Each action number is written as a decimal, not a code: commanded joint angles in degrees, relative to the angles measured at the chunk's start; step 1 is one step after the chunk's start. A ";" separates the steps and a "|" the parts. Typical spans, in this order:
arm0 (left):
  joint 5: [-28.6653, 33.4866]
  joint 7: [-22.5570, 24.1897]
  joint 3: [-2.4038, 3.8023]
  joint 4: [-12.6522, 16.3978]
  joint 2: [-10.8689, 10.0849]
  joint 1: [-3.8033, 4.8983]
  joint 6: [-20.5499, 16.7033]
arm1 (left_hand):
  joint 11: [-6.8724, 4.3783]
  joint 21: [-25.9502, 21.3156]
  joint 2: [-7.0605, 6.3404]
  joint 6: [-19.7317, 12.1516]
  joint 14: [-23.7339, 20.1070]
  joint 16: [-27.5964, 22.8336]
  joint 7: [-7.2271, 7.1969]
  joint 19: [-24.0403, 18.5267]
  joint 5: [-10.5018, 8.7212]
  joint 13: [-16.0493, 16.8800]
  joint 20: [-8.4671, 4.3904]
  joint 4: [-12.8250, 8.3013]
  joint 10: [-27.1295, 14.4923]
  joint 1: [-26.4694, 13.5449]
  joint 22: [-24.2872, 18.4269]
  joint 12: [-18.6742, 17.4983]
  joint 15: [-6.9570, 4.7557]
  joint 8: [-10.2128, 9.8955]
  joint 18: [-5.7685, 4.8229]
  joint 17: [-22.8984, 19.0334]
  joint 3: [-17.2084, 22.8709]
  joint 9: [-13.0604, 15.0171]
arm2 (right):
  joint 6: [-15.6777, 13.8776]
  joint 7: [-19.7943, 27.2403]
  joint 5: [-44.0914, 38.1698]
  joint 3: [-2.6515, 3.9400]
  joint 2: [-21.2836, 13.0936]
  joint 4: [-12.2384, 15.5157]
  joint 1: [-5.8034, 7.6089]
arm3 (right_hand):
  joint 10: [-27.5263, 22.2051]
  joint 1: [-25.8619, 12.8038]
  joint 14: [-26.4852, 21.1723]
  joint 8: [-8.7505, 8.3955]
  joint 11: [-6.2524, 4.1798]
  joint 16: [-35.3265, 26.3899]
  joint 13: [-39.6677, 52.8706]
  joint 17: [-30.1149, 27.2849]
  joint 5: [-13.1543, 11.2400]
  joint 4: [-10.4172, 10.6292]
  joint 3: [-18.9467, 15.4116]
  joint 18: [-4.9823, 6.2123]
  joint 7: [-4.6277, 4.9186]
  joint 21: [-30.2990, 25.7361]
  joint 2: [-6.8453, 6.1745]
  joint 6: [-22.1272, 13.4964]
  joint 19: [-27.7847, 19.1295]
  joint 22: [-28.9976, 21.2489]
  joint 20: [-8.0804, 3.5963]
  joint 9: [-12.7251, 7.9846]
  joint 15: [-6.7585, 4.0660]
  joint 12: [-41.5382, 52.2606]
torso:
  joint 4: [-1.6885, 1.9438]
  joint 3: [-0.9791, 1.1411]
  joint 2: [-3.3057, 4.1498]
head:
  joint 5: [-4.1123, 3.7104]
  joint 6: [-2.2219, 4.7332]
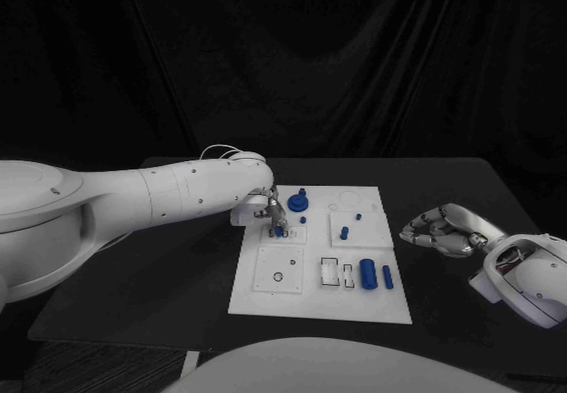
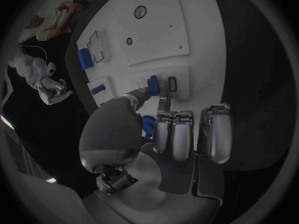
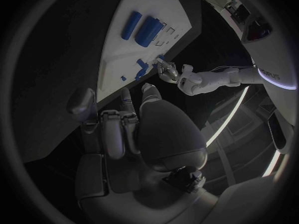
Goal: Assemble the parts on the task board
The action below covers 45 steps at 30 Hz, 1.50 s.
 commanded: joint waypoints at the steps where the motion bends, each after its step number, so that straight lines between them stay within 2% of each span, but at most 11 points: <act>1: -4.54 1.08 0.04 2.38 -1.07 0.06 -6.60 | -0.33 -0.40 -0.05 -0.45 6.06 0.15 0.03 3.44 -0.57 15.02 -0.04 -9.41 6.18 -0.73 12.62 0.15 0.02 0.32 0.60 15.10 9.99 0.21 | -0.91 -0.51 -0.08 0.03 -0.10 -0.01 -0.15 | 5.42 0.80 3.81 0.19 -0.11 -0.34 14.29 10.77 0.20 -0.14 0.16 0.99 0.12 -0.28 0.02 0.40 -0.35 6.41 -0.01 -0.07 -0.39 -0.34 | 0.00 0.00 0.01 | -0.02 0.00; 7: -10.49 1.62 0.04 8.05 -4.29 0.30 -12.63 | -0.29 -0.55 -0.11 -0.46 6.06 0.15 0.03 3.41 -1.01 15.02 -0.02 -9.45 6.18 -0.99 12.58 0.15 0.05 0.45 0.63 15.10 10.66 0.45 | -1.38 -0.30 -0.08 0.03 -0.15 0.06 -0.16 | 5.39 0.81 3.81 0.17 -0.09 -0.31 14.27 10.81 0.22 -0.12 0.15 1.00 0.14 -0.40 -0.02 0.38 -0.42 6.39 0.00 -0.09 -0.38 -0.36 | 0.01 -0.01 -0.01 | -0.14 0.00; 9: -12.29 1.66 0.04 9.67 -5.13 0.33 -14.51 | -0.29 -0.55 -0.19 -0.49 6.06 0.15 0.02 3.42 -2.24 15.02 0.00 -9.03 6.18 -1.43 12.58 0.15 0.07 0.53 0.63 15.10 11.03 0.63 | -1.52 -0.25 -0.08 0.03 -0.16 0.10 -0.16 | 5.39 0.81 3.81 0.17 -0.09 -0.31 14.27 10.81 0.22 -0.12 0.15 1.00 0.14 -0.40 -0.02 0.38 -0.42 6.39 0.00 -0.09 -0.38 -0.36 | 0.01 -0.01 -0.02 | -0.18 0.00; 13: -15.90 1.68 0.03 13.03 -6.80 0.35 -18.48 | -0.30 -0.54 -0.24 -0.43 6.06 0.15 -0.02 3.44 -3.39 15.02 0.00 -8.48 6.18 -1.59 12.59 0.15 0.06 0.62 0.63 15.10 11.44 0.81 | -1.76 -0.18 -0.08 0.03 -0.21 0.18 -0.19 | 5.39 0.81 3.81 0.17 -0.09 -0.31 14.27 10.81 0.22 -0.12 0.15 1.00 0.14 -0.40 -0.02 0.38 -0.42 6.39 0.00 -0.09 -0.38 -0.36 | -0.01 0.01 -0.04 | -0.14 0.00; 21: -18.75 2.09 0.00 16.72 -8.43 -0.07 -24.46 | -0.30 -0.64 -0.15 -0.39 6.06 0.15 -0.02 3.42 -3.89 15.02 0.00 -7.92 6.18 -1.66 12.56 0.15 0.05 0.65 0.64 15.10 11.61 0.88 | -2.10 -0.04 -0.08 0.02 -0.25 0.32 -0.38 | 5.39 0.84 3.82 0.12 -0.07 -0.28 14.27 10.84 0.24 -0.10 0.13 0.98 0.17 -0.35 -0.08 0.32 -0.41 6.42 0.01 -0.12 -0.36 -0.36 | -0.07 0.03 -0.07 | -0.22 0.00; 23: -19.92 2.01 -0.01 17.55 -8.79 -0.50 -25.76 | -0.30 -0.63 -0.15 -0.39 6.06 0.15 -0.02 3.42 -3.90 15.02 0.00 -7.91 6.18 -1.66 12.56 0.15 0.05 0.65 0.64 15.10 11.61 0.88 | -2.23 0.01 -0.08 0.02 -0.30 0.37 -0.47 | 5.39 0.84 3.82 0.12 -0.07 -0.28 14.27 10.84 0.24 -0.10 0.13 0.98 0.17 -0.35 -0.08 0.32 -0.41 6.42 0.01 -0.12 -0.36 -0.36 | -0.05 0.03 -0.04 | -0.29 0.00; 30: -28.28 1.16 -0.02 20.28 -10.16 -2.97 -31.15 | -0.36 -0.44 -0.49 -0.09 6.06 0.15 -0.10 3.49 -4.59 15.02 -0.01 -6.21 6.18 -2.05 12.62 0.15 0.03 0.68 0.60 15.10 11.31 0.94 | -3.28 0.40 -0.08 0.02 -0.43 0.56 -0.84 | 5.38 0.92 3.82 0.05 -0.04 -0.26 14.26 10.87 0.46 -0.08 0.13 0.99 0.20 -0.47 -0.17 0.23 -0.49 6.41 0.03 -0.17 -0.34 -0.36 | -0.02 0.03 -0.01 | -0.44 0.00; 38: -31.86 0.96 -0.02 21.41 -11.31 -5.86 -35.84 | -0.48 -0.32 -0.67 0.34 6.06 0.15 -0.27 3.54 -4.88 15.02 -0.06 -5.60 6.18 -1.76 12.66 0.15 -0.05 0.82 0.58 15.10 11.31 1.01 | -4.81 0.97 -0.08 0.02 -0.62 1.03 -1.04 | 5.36 1.00 3.78 -0.06 0.01 -0.28 14.25 10.85 1.12 0.04 0.14 0.99 0.26 -0.58 -0.26 0.14 -0.55 6.43 0.07 -0.26 -0.28 -0.37 | 0.00 0.04 -0.03 | -0.83 0.00; 45: -32.48 0.87 -0.02 21.45 -11.54 -7.29 -37.16 | -0.53 -0.22 -0.82 0.58 6.06 0.15 -0.33 3.58 -5.05 15.02 -0.11 -5.06 6.18 -1.75 12.68 0.15 -0.10 0.91 0.56 15.10 11.19 1.06 | -5.60 1.14 -0.08 0.02 -0.89 1.32 -1.09 | 5.36 1.09 3.79 -0.15 0.04 -0.25 14.25 10.88 1.73 0.11 0.16 0.99 0.30 -0.70 -0.38 0.05 -0.59 6.44 0.11 -0.33 -0.25 -0.37 | 0.00 0.07 -0.09 | -0.87 0.00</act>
